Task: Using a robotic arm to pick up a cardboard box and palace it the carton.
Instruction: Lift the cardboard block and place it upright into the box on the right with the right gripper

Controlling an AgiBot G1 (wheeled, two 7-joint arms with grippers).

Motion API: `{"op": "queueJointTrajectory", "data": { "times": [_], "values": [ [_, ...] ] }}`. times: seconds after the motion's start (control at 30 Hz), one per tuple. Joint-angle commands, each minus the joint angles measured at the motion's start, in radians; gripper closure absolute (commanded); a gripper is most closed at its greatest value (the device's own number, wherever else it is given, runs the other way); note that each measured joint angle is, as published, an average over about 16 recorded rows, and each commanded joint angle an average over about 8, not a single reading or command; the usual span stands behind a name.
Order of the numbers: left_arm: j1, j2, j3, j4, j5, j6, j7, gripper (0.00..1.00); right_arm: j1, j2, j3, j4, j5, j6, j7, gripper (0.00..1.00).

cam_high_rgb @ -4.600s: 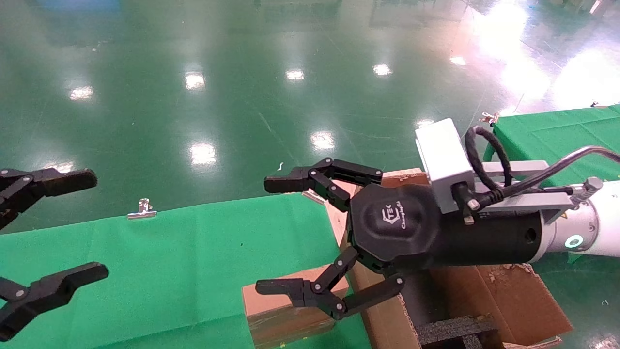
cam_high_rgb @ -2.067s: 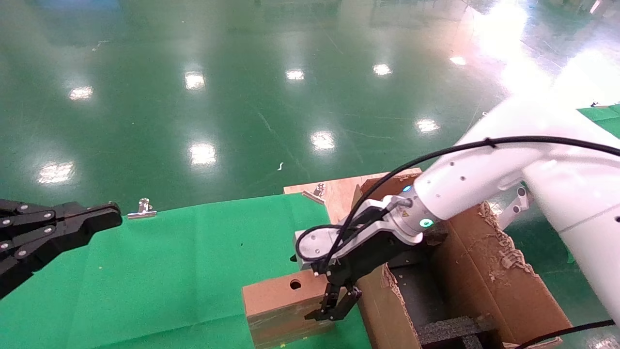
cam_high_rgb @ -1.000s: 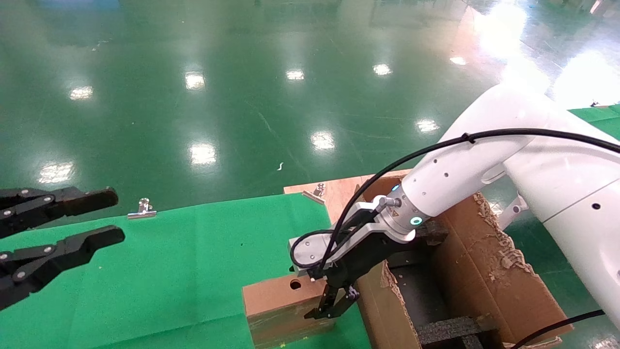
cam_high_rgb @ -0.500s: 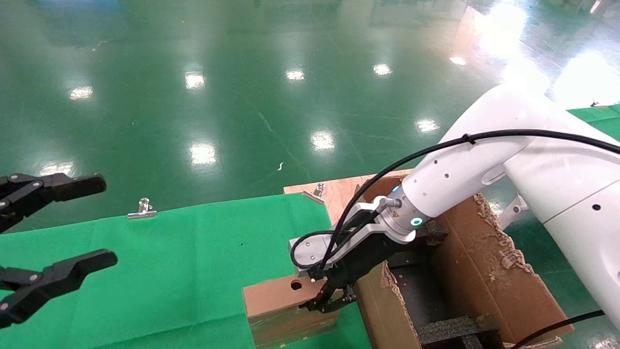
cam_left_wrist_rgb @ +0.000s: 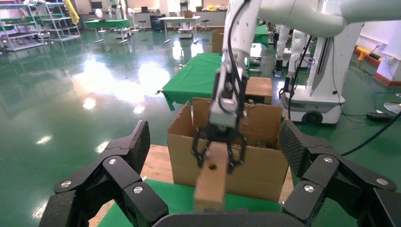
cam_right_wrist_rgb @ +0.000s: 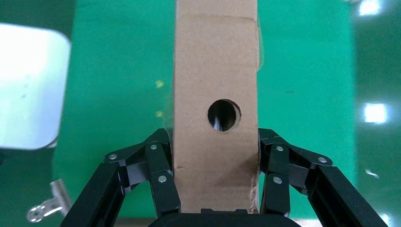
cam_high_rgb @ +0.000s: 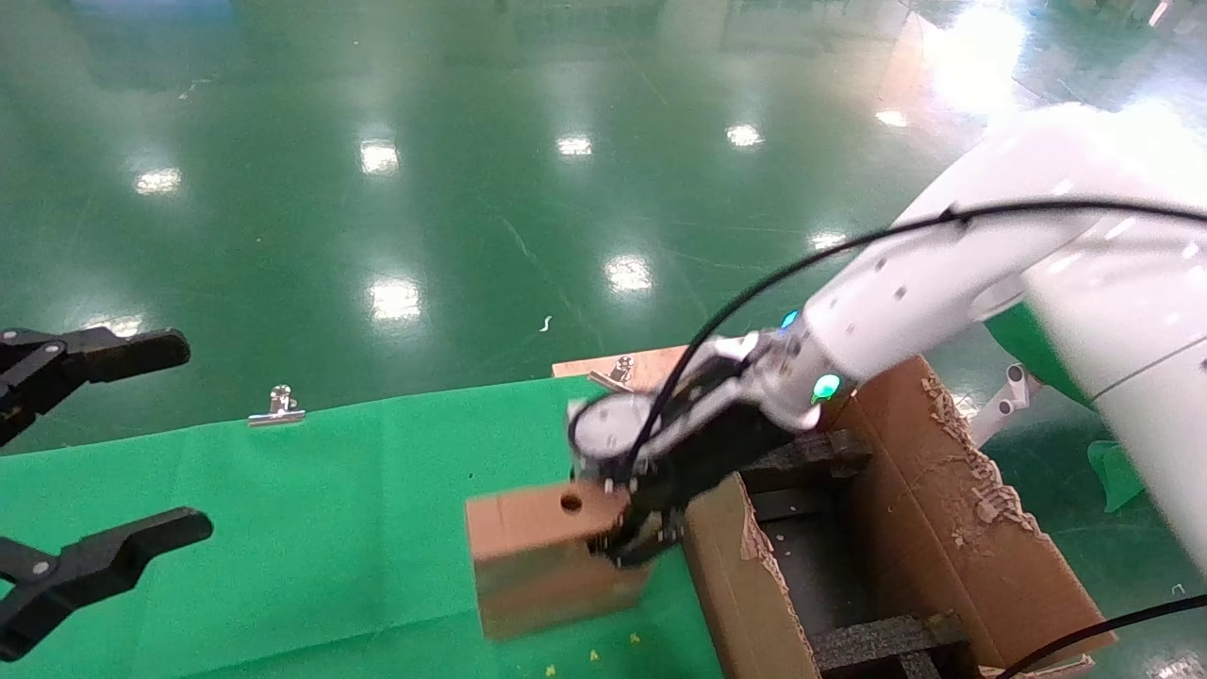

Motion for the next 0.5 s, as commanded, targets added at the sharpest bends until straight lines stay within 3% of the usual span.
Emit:
{"op": "queueJointTrajectory", "data": {
  "times": [0.03,0.5],
  "values": [
    [0.0,0.0,0.0,0.0,0.0,0.0,0.0,0.0,0.026,0.007,0.008,-0.016,0.015,-0.003,0.003,1.0],
    [0.0,0.0,0.0,0.0,0.0,0.0,0.0,0.0,0.299,0.148,-0.055,-0.097,0.137,-0.02,-0.018,1.0]
  ]
}}
